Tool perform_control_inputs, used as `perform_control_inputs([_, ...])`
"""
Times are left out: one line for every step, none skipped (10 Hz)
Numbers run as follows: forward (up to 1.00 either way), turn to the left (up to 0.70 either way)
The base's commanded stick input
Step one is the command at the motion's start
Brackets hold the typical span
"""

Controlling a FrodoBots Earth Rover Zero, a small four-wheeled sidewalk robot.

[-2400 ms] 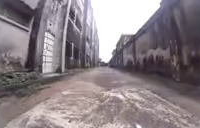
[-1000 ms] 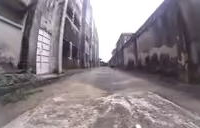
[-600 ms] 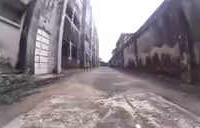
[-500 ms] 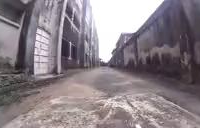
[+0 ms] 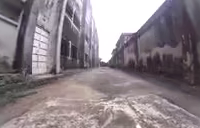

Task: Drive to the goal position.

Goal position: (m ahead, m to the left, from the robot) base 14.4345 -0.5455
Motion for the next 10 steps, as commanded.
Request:
perform_control_inputs([0.30,0.00])
perform_control_inputs([0.30,0.00])
perform_control_inputs([0.30,0.00])
perform_control_inputs([0.30,0.00])
perform_control_inputs([0.30,0.00])
perform_control_inputs([0.30,0.00])
perform_control_inputs([0.30,0.00])
perform_control_inputs([0.30,0.00])
perform_control_inputs([0.30,0.00])
perform_control_inputs([0.30,0.00])
